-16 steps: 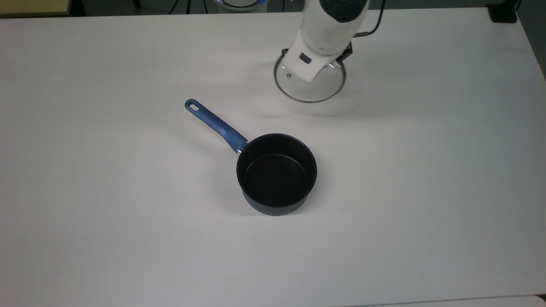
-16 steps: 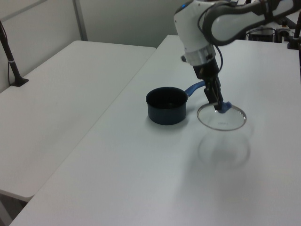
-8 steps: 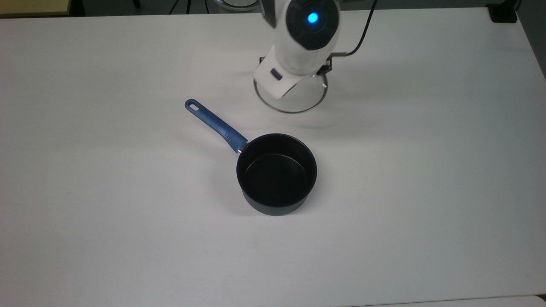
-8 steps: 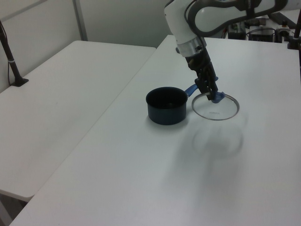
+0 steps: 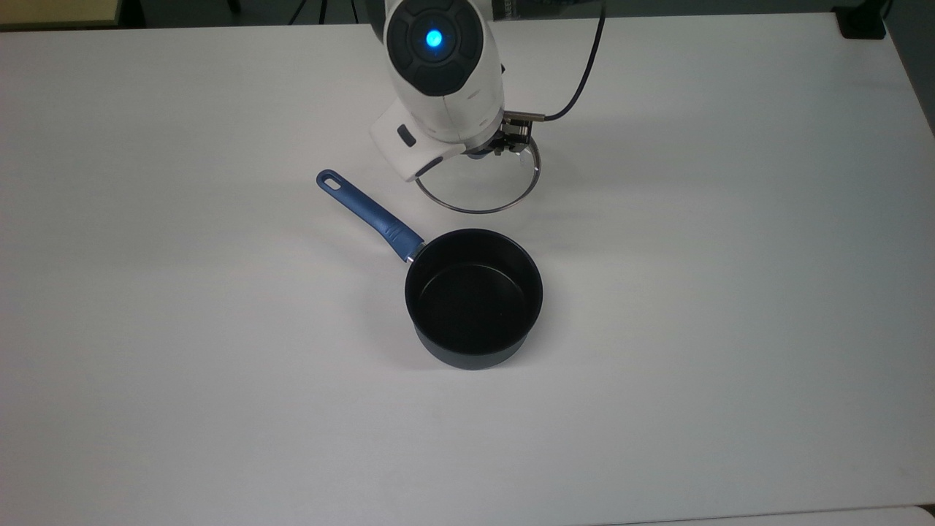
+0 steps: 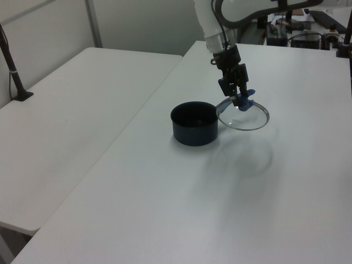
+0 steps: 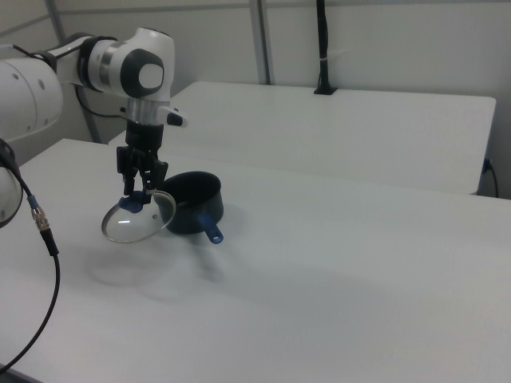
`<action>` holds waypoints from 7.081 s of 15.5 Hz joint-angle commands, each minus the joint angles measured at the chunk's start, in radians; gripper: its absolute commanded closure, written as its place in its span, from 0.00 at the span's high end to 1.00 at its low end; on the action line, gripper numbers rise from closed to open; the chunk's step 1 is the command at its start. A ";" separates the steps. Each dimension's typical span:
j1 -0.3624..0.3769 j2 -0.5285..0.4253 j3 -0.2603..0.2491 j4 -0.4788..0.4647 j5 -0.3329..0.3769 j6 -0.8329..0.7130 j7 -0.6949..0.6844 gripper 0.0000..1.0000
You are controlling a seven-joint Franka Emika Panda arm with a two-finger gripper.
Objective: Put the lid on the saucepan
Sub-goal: 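Lift the glass lid and carry it toward the black saucepan, then position the lid above the saucepan rim and lower it, then lower the lid onto the saucepan rim and settle it flat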
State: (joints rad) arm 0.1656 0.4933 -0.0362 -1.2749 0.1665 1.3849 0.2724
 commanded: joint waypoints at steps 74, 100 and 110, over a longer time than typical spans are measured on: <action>-0.057 0.114 -0.065 0.063 0.246 0.490 0.439 0.41; -0.035 0.134 -0.065 0.028 0.235 0.553 0.465 0.46; -0.034 0.131 -0.065 0.035 0.222 0.445 0.563 0.27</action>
State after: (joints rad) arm 0.1119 0.6200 -0.0918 -1.2169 0.3910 1.8950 0.8007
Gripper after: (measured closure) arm 0.401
